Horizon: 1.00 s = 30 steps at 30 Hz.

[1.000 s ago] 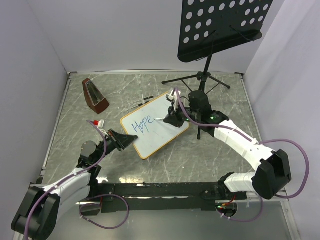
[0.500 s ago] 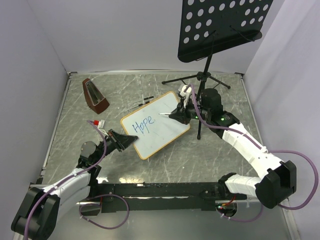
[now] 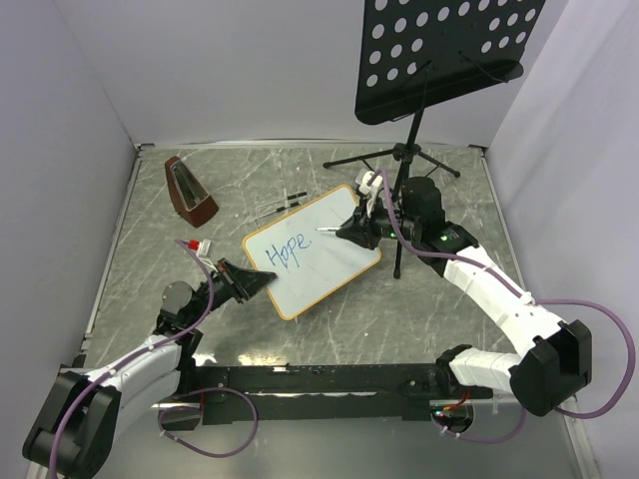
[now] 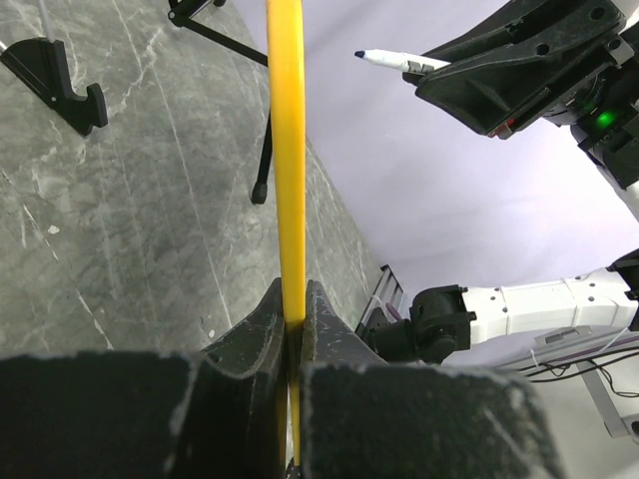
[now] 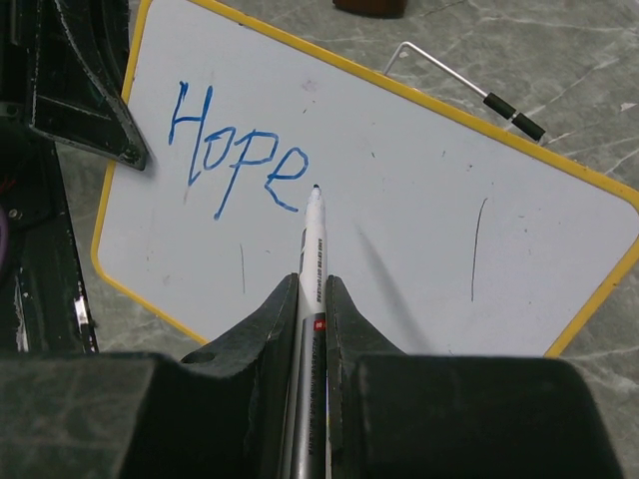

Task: Write a sentence on the whiteboard

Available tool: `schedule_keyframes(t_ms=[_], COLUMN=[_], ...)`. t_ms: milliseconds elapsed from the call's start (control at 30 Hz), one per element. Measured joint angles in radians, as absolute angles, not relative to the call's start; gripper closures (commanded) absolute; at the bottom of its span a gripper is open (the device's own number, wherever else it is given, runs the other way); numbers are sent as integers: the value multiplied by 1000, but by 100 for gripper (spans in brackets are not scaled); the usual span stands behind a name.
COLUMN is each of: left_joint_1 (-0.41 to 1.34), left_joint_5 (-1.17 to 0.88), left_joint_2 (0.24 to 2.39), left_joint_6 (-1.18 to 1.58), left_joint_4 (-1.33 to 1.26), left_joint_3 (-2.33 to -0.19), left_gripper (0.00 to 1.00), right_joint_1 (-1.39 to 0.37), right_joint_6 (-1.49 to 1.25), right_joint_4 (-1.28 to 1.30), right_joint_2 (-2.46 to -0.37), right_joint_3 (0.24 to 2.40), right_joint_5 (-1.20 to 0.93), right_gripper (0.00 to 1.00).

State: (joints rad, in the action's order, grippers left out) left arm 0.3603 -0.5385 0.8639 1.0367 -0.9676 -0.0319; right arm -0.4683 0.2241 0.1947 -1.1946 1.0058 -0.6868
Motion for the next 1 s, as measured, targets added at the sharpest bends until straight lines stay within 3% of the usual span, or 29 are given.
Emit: schedule_keyframes(t_ms=[1000], left_joint_1=[360], left_joint_5=[-557], left_joint_2=[867], left_joint_6=[1037], left_joint_4=[-984], left_joint_3=[-32], left_gripper=[99], right_joint_1=[-468], right_joint_6=[301], right_joint_4=[205], right_joint_2=[-1209], right_joint_3=[1006], right_joint_5=[-698], right_gripper=[100])
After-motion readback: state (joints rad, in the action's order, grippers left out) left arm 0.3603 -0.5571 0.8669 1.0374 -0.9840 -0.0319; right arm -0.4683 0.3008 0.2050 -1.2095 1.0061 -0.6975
